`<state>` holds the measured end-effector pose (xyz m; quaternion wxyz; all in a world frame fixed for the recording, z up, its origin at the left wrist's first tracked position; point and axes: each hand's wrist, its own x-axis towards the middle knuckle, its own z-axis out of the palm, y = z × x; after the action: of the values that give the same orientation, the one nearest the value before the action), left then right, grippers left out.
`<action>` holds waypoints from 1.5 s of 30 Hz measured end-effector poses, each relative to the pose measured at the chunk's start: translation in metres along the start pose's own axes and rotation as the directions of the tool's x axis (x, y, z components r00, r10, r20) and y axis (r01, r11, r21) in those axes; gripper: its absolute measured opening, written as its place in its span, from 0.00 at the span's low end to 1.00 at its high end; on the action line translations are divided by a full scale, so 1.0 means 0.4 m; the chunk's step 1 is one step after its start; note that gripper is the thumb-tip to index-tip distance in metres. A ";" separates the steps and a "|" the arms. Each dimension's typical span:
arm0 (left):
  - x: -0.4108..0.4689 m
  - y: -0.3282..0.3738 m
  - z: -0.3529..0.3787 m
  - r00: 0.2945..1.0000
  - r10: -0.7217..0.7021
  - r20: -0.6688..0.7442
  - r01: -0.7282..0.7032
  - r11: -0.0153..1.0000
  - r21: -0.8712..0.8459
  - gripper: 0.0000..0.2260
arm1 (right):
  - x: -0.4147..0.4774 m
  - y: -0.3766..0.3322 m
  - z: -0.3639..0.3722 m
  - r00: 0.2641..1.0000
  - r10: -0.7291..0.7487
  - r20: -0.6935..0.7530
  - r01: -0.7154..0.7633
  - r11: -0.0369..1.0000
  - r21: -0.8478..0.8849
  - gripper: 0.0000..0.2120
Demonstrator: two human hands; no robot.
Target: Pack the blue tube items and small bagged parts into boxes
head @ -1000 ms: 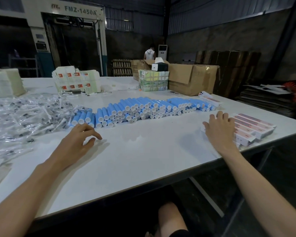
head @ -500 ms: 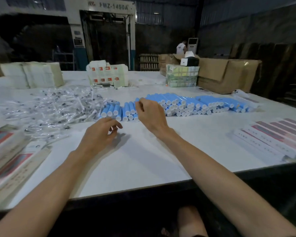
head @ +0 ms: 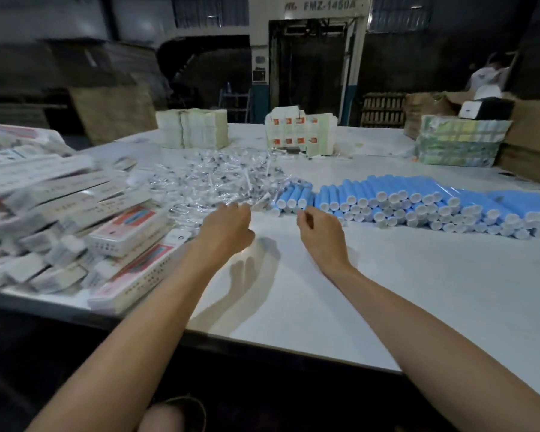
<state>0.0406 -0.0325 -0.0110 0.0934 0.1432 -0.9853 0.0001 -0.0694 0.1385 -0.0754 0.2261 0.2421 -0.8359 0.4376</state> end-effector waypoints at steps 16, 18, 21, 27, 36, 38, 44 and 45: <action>-0.202 -0.145 0.007 0.910 -0.414 -0.005 0.352 0.766 0.538 0.25 | 0.007 0.018 -0.006 0.985 0.152 0.087 -0.165 0.973 0.163 0.17; -0.202 -0.146 0.026 0.915 -0.400 -0.046 0.355 0.749 0.560 0.20 | 0.005 0.017 -0.009 0.982 0.163 0.095 -0.179 0.966 0.187 0.17; -0.201 -0.150 0.037 0.935 -0.318 -0.159 0.352 0.763 0.543 0.15 | 0.004 0.012 -0.011 0.981 0.163 0.107 -0.181 0.964 0.196 0.17; -0.148 -0.130 -0.022 0.956 -0.132 -0.263 0.151 0.987 0.052 0.13 | 0.005 0.008 -0.006 0.980 0.159 0.117 -0.177 0.969 0.171 0.18; 0.073 0.027 -0.010 0.979 -0.174 -0.104 -0.057 0.252 -0.966 0.21 | 0.036 0.022 -0.026 0.970 0.240 0.037 -0.241 0.970 0.023 0.12; 0.095 0.037 0.040 0.987 -0.142 -0.073 -0.057 0.112 -0.992 0.21 | 0.073 0.033 -0.039 0.976 0.215 -0.011 -0.215 0.971 -0.104 0.07; 0.110 0.018 0.115 0.989 -0.133 0.057 0.039 -0.135 -0.990 0.20 | 0.235 0.066 -0.031 0.990 0.135 0.025 -0.103 0.852 -0.514 0.09; 0.112 0.017 0.114 0.990 -0.130 0.056 0.036 -0.150 -0.988 0.21 | 0.259 0.066 -0.020 0.990 0.129 0.049 -0.080 0.824 -0.562 0.11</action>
<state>-0.0116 -0.0400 -0.0474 0.1996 0.0855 -0.6297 -0.7459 -0.1649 0.1369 -0.0268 0.2272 0.1378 -0.9479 0.1755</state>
